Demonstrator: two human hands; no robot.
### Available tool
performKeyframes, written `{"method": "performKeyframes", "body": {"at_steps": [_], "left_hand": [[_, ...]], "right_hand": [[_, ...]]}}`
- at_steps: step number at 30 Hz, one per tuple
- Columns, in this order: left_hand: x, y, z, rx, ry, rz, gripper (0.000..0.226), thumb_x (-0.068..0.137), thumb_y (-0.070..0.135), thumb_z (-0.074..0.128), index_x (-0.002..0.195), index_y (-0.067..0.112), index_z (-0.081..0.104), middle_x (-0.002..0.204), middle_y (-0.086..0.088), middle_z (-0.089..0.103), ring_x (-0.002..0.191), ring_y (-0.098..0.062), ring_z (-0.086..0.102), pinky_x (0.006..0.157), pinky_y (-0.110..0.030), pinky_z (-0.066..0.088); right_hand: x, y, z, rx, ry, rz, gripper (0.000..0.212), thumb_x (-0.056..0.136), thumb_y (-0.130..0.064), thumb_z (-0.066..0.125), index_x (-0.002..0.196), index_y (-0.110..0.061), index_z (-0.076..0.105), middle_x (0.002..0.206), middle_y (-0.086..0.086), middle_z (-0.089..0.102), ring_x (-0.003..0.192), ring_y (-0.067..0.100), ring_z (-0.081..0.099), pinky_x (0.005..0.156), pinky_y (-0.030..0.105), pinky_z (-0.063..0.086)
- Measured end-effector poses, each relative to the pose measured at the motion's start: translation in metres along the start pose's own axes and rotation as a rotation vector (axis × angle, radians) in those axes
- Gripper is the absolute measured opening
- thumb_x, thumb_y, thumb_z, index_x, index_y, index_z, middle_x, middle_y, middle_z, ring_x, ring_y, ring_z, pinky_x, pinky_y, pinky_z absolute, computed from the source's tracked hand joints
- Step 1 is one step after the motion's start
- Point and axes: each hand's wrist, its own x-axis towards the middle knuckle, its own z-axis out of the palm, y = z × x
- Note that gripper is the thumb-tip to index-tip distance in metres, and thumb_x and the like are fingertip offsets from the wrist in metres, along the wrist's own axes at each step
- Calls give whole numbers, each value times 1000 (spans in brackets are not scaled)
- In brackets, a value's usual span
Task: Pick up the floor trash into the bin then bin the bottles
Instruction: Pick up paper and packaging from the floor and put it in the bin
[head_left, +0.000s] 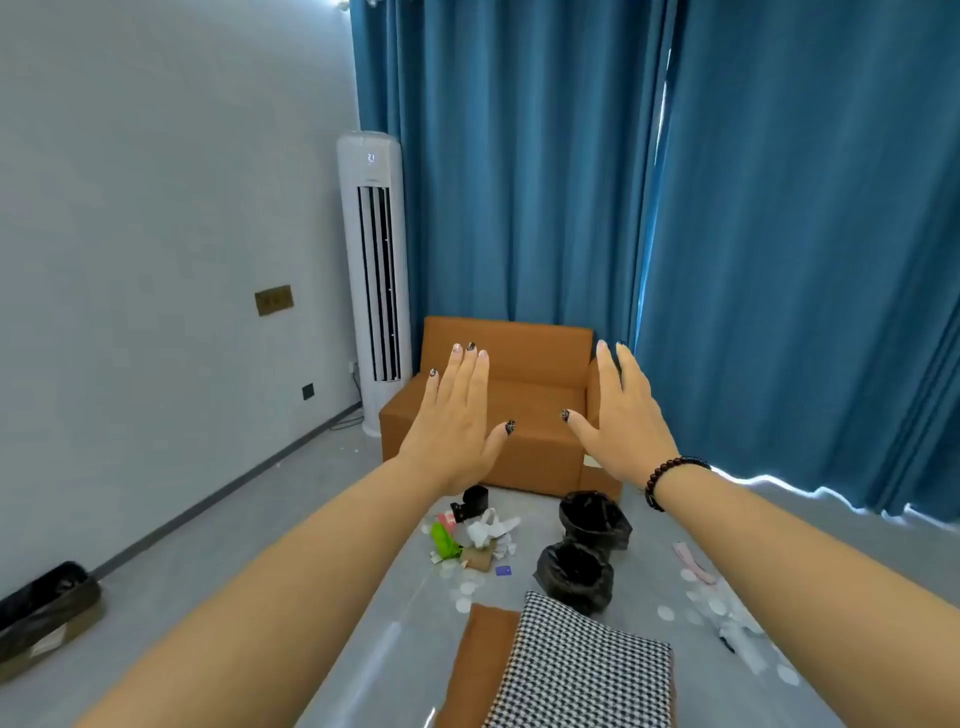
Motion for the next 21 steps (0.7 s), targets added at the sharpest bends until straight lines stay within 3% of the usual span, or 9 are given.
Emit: {"method": "performKeyframes", "body": {"at_steps": [12,21], "left_hand": [[11,-184,36,-65,-169,69,79,99,41,37,150,5,-11,161,-10,-11,147,-23,-15,121,-46,4],[49,-274,116,-162,-273,20,78,100,41,37,151,7,-12,160,-6,-14,147,-20,-18,121,-42,3]], "right_hand": [[72,-116,139,57,-54,130,84,92,-37,55,151,-14,0,158,10,-3,145,26,2,115,41,20],[129,-115,254,68,-176,205,80,93,-35,54,151,-15,3,158,11,-6,145,29,3,113,40,23]]}}
